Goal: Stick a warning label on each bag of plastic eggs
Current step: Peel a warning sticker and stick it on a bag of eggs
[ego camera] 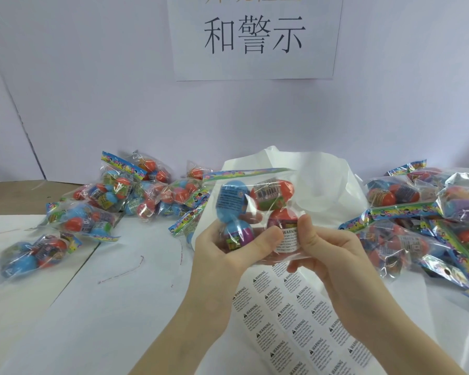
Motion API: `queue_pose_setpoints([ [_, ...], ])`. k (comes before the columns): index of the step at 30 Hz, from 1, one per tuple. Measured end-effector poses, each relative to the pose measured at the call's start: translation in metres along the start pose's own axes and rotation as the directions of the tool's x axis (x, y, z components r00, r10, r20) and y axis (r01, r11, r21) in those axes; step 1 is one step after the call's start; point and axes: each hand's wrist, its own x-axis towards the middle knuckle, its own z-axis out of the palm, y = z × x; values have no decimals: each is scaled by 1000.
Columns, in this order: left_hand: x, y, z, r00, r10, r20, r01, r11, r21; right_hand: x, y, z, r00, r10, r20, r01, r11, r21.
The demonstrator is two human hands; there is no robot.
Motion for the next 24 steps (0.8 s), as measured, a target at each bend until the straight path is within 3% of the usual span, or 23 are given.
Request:
queue_pose_setpoints([
  [11,0,-2,0,998,-6,-64,7,1000,18,-1,1,2,998,0,-65,1,1000,26],
  [16,0,-1,0,995,1,-96,1,1000,29,-2,-1,6,997,-65,-46,59,990,-126],
  [24,3,-1,-2,998,-31,-45,34,998,60,-1,1,2,998,-20,-56,16,997,-80],
])
